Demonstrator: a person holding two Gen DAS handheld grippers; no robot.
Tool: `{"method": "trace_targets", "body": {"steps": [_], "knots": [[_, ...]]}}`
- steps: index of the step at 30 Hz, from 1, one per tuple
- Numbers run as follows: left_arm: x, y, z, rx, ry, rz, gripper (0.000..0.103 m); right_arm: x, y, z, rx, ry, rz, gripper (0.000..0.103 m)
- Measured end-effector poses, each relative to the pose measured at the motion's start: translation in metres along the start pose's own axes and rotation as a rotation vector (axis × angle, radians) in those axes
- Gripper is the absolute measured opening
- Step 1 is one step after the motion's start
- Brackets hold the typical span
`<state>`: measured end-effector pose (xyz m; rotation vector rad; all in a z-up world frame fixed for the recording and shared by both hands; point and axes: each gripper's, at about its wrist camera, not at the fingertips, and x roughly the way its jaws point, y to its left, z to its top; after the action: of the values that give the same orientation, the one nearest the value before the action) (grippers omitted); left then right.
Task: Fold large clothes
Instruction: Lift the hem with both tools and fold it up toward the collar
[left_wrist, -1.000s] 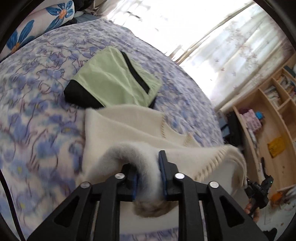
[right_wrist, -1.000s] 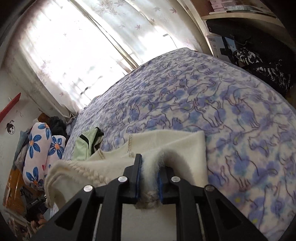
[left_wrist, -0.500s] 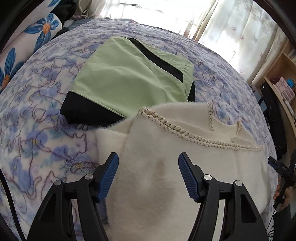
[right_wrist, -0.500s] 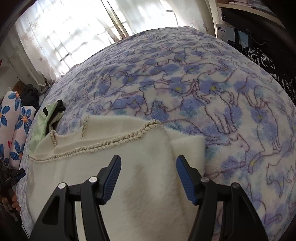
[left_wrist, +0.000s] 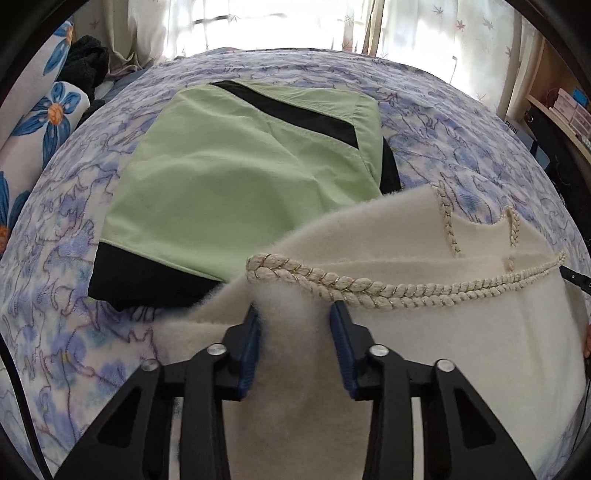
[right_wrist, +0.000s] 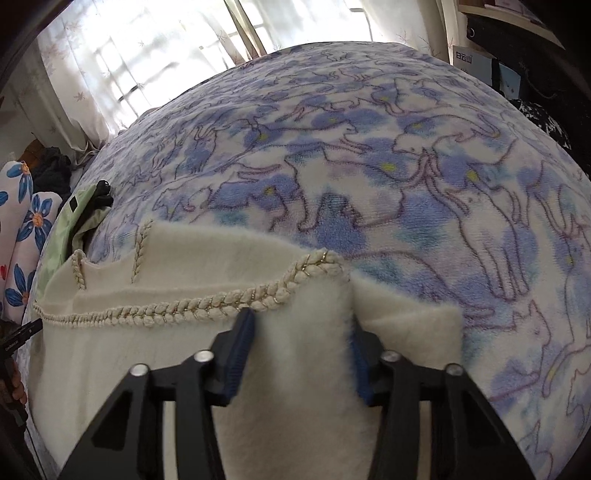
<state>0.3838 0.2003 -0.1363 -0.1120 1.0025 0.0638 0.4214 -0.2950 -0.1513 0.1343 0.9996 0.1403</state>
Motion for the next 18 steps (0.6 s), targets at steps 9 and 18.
{"method": "trace_targets", "body": {"steps": [9,18], "knots": [[-0.065,-0.020,-0.009,0.062,-0.189,0.119,0.007,-0.078,0.015,-0.013,-0.050,-0.241,-0.059,0.007],[-0.075,-0.016,0.042,-0.062,-0.271,0.158,0.006,-0.085,0.021,0.036,-0.004,-0.342,-0.110,0.007]]}}
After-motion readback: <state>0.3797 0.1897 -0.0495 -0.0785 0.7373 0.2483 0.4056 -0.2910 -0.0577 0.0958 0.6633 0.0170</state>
